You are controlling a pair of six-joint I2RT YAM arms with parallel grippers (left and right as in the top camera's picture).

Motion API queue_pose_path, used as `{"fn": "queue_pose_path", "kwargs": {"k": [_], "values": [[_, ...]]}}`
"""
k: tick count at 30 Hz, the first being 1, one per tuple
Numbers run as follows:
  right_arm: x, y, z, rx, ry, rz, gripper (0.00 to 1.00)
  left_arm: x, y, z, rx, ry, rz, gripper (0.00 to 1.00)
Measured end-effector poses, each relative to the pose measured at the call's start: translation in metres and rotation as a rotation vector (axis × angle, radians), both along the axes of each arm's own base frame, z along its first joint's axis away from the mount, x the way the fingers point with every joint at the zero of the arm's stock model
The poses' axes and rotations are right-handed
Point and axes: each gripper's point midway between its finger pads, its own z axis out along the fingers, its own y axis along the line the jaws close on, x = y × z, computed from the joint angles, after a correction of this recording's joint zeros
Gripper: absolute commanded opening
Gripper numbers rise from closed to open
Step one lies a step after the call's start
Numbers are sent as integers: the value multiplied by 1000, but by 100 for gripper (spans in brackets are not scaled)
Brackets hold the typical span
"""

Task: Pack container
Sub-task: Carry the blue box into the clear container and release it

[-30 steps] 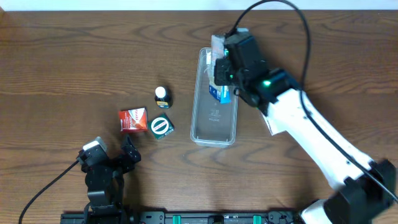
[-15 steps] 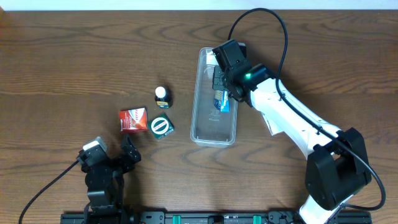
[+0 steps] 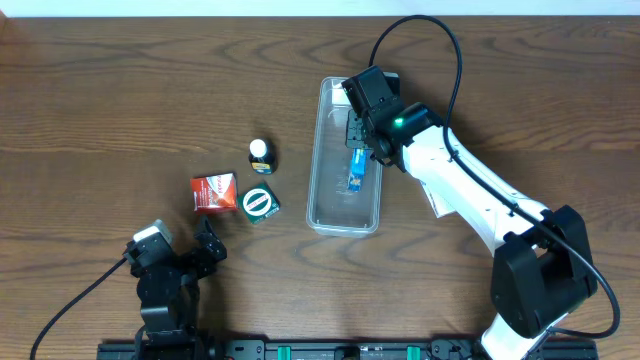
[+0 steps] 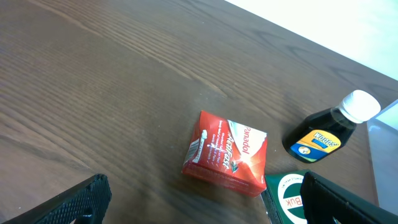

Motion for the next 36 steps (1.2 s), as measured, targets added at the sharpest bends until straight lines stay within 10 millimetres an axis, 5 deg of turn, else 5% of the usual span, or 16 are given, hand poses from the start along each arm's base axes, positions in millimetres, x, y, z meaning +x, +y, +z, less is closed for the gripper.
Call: {"fn": "queue_pose_path", "kwargs": {"k": [5, 9, 12, 25, 36], "values": [[0, 0, 0, -2, -1, -1, 31, 0, 0, 0, 0, 0, 0, 98], [0, -1, 0, -10, -2, 11, 8, 0, 0, 0, 0, 0, 0, 98], [-1, -2, -1, -19, 4, 13, 1, 0, 0, 0, 0, 0, 0, 98], [6, -13, -3, -26, 4, -15, 1, 0, 0, 0, 0, 0, 0, 98], [36, 19, -37, 6, -45, 123, 1, 0, 0, 0, 0, 0, 0, 98]]}}
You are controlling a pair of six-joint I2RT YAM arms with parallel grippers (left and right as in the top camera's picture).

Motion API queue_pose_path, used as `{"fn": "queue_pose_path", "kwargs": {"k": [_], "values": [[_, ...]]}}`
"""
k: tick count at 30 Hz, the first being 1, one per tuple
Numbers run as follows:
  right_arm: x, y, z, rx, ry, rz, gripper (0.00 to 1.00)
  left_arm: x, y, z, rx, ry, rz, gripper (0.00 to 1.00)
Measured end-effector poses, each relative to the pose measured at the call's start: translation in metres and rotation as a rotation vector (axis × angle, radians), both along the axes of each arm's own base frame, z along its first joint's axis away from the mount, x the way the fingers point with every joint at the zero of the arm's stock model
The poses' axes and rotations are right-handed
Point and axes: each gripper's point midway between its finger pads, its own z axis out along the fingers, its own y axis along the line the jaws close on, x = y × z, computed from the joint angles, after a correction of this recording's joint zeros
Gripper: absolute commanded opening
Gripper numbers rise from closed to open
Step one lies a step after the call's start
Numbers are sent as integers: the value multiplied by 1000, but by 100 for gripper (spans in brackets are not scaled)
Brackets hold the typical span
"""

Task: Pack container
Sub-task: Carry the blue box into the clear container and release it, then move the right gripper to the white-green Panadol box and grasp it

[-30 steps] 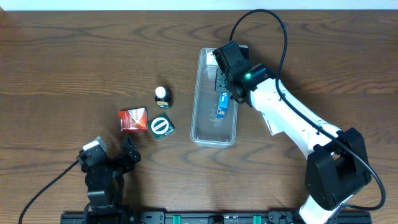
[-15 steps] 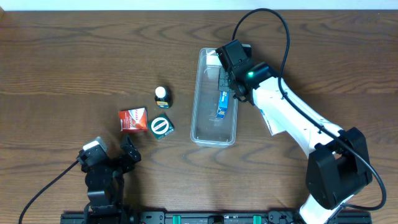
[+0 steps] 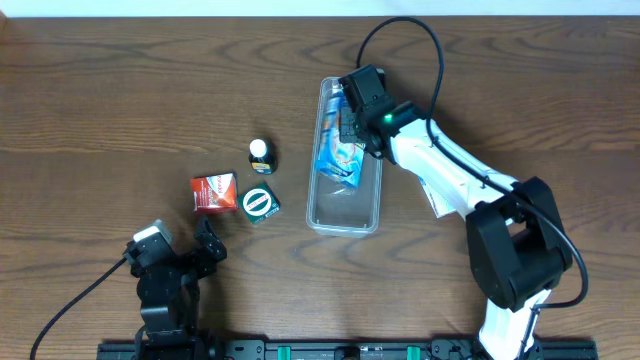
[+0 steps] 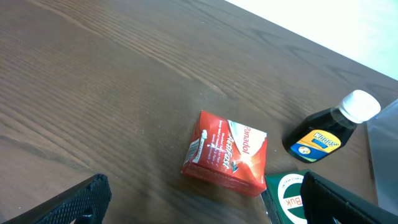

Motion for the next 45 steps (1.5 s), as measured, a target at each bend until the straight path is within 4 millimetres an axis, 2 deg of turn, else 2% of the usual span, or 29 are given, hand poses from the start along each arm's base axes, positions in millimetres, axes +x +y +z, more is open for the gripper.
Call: {"fn": "queue_pose_path", "kwargs": {"k": [5, 7, 9, 11, 14, 16, 17, 19, 20, 23, 24, 26, 28, 31, 36, 40, 45], "values": [[0, 3, 3, -35, -20, 90, 1, 0, 0, 0, 0, 0, 0, 98], [-2, 2, 10, -52, -27, 117, 2, 0, 0, 0, 0, 0, 0, 98], [-5, 0, 26, -52, -48, 129, 4, 0, 0, 0, 0, 0, 0, 98], [-11, -4, 55, -43, -84, 138, 9, 0, 0, 0, 0, 0, 0, 98], [-28, -22, 113, -24, -151, 133, 23, 0, 0, 0, 0, 0, 0, 98], [-43, -47, 144, -30, -170, 105, 40, 0, 0, 0, 0, 0, 0, 98], [-48, -59, 154, -35, -168, 82, 52, 0, 0, 0, 0, 0, 0, 98], [-58, -89, 161, -64, -138, 32, 68, 0, 0, 0, 0, 0, 0, 98], [-62, -107, 156, -80, -99, -3, 77, 0, 0, 0, 0, 0, 0, 98], [-67, -143, 128, -117, 23, -67, 84, 0, 0, 0, 0, 0, 0, 98], [-68, -151, 115, -122, 65, -76, 83, 0, 0, 0, 0, 0, 0, 98], [-71, -164, 86, -132, 148, -82, 74, 0, 0, 0, 0, 0, 0, 98], [-77, -173, 59, -138, 231, -87, 74, 0, 0, 0, 0, 0, 0, 98], [-88, -178, 26, -127, 329, -50, 86, 0, 0, 0, 0, 0, 0, 98], [-100, -169, -13, -101, 413, 67, 93, 0, 0, 0, 0, 0, 0, 98], [-96, -165, -40, -97, 413, 116, 87, 0, 0, 0, 0, 0, 0, 98], [-106, -167, -67, -113, 458, 134, 78, 0, 0, 0, 0, 0, 0, 98]]}}
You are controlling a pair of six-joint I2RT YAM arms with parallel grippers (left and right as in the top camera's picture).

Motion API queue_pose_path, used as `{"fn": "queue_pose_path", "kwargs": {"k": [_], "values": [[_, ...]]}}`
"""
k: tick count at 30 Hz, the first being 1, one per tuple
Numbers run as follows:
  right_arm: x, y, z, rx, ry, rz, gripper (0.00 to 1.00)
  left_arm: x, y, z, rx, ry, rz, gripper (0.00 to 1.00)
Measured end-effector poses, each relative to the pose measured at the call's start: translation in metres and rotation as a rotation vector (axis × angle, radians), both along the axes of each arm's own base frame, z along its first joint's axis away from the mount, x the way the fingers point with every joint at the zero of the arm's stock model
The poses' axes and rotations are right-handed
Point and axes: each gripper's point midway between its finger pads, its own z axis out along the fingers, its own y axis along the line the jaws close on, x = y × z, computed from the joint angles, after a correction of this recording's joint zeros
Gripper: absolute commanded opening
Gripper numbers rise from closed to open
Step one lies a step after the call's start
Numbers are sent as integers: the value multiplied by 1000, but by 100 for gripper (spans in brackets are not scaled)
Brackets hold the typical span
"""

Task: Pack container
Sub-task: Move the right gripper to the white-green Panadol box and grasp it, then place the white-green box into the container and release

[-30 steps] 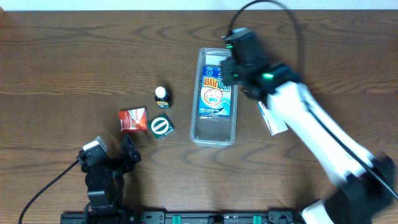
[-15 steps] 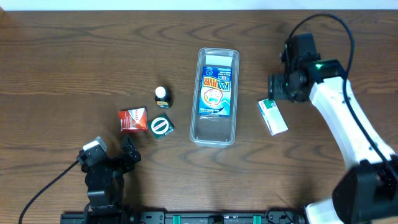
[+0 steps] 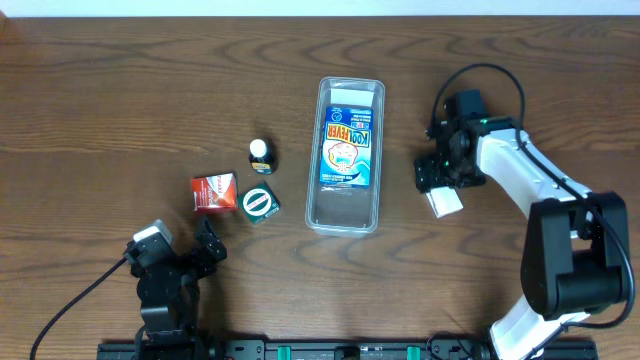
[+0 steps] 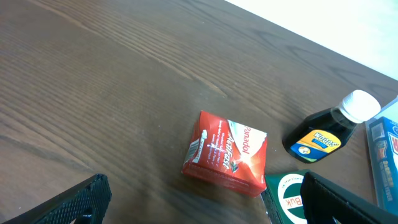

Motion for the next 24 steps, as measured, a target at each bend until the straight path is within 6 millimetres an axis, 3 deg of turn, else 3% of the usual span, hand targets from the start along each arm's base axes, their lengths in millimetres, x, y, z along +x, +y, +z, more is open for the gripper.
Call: {"fn": "queue_pose_path", "kwargs": {"k": [9, 17, 20, 24], "values": [[-10, -6, -12, -30, 22, -7, 51, 0, 0, 0, 0, 0, 0, 98], [-18, -8, -3, -34, 56, -69, 33, 0, 0, 0, 0, 0, 0, 98], [-13, -6, 25, -25, 30, -112, 26, 0, 0, 0, 0, 0, 0, 98], [12, 9, 100, 24, -166, -160, 24, 0, 0, 0, 0, 0, 0, 98]]}}
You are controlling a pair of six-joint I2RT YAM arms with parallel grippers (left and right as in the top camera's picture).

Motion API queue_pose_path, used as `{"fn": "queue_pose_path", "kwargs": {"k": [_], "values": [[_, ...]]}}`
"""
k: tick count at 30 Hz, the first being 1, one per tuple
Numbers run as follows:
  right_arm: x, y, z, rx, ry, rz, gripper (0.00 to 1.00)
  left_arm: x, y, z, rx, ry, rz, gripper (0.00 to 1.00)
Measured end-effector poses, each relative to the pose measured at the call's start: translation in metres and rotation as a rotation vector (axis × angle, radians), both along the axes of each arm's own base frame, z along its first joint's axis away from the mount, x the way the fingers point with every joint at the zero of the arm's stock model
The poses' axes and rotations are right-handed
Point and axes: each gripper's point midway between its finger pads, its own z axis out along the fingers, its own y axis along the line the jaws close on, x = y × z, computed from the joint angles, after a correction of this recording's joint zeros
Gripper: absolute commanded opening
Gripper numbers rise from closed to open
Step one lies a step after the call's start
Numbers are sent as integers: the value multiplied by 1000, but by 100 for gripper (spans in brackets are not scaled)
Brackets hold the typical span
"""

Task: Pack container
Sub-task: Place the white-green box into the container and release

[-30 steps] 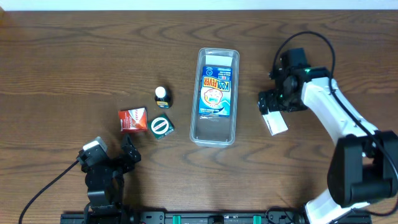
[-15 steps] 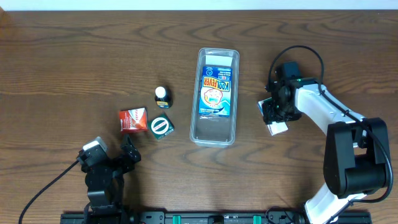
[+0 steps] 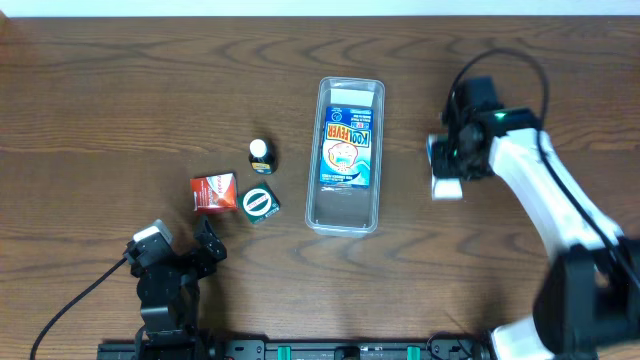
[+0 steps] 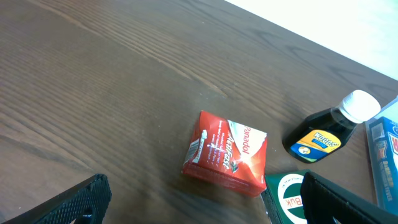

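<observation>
The clear container [image 3: 312,205] stands mid-table with a blue Kool Fever packet [image 3: 346,148] lying flat in it. To its right, my right gripper [image 3: 446,168] points down onto a small white box [image 3: 445,188] and seems shut on it; the jaws themselves are hidden under the wrist. A red Panadol box [image 3: 214,192] [image 4: 227,152], a dark bottle with a white cap [image 3: 260,154] [image 4: 329,132] and a green box [image 3: 259,204] [image 4: 287,198] sit left of the container. My left gripper [image 3: 205,245] [image 4: 205,208] rests open near the front edge, short of the red box.
Black cables run from both arms, one looping above the right wrist [image 3: 500,62]. The white wall edge borders the far side of the wooden table [image 3: 120,80].
The right gripper has shifted slightly away from the front edge and turned, and the white box under it now lies a little farther back than before. The left arm is unchanged.
The right gripper first held the blue packet on edge inside the container. Then the packet was leaning in the container's far half. Later it lay flat in the container and the gripper was over the white box at the right, where it now seems to grip it.
</observation>
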Motion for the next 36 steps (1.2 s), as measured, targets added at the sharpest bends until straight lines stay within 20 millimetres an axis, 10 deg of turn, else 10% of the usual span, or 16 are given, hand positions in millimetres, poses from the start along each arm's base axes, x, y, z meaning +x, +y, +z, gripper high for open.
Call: {"fn": "queue_pose_path", "kwargs": {"k": [4, 8, 17, 26, 36], "values": [[11, 37, 76, 88, -237, 20, 25, 0, 0, 0, 0, 0, 0, 98], [9, 84, 107, 181, -344, 67, 24, 0, 0, 0, 0, 0, 0, 98], [41, 176, 52, 264, -342, 36, 24, 0, 0, 0, 0, 0, 0, 98], [69, 202, -31, 282, -274, -52, 68, 0, 0, 0, 0, 0, 0, 98], [70, 181, 30, 282, -381, 42, 80, 0, 0, 0, 0, 0, 0, 98]]}}
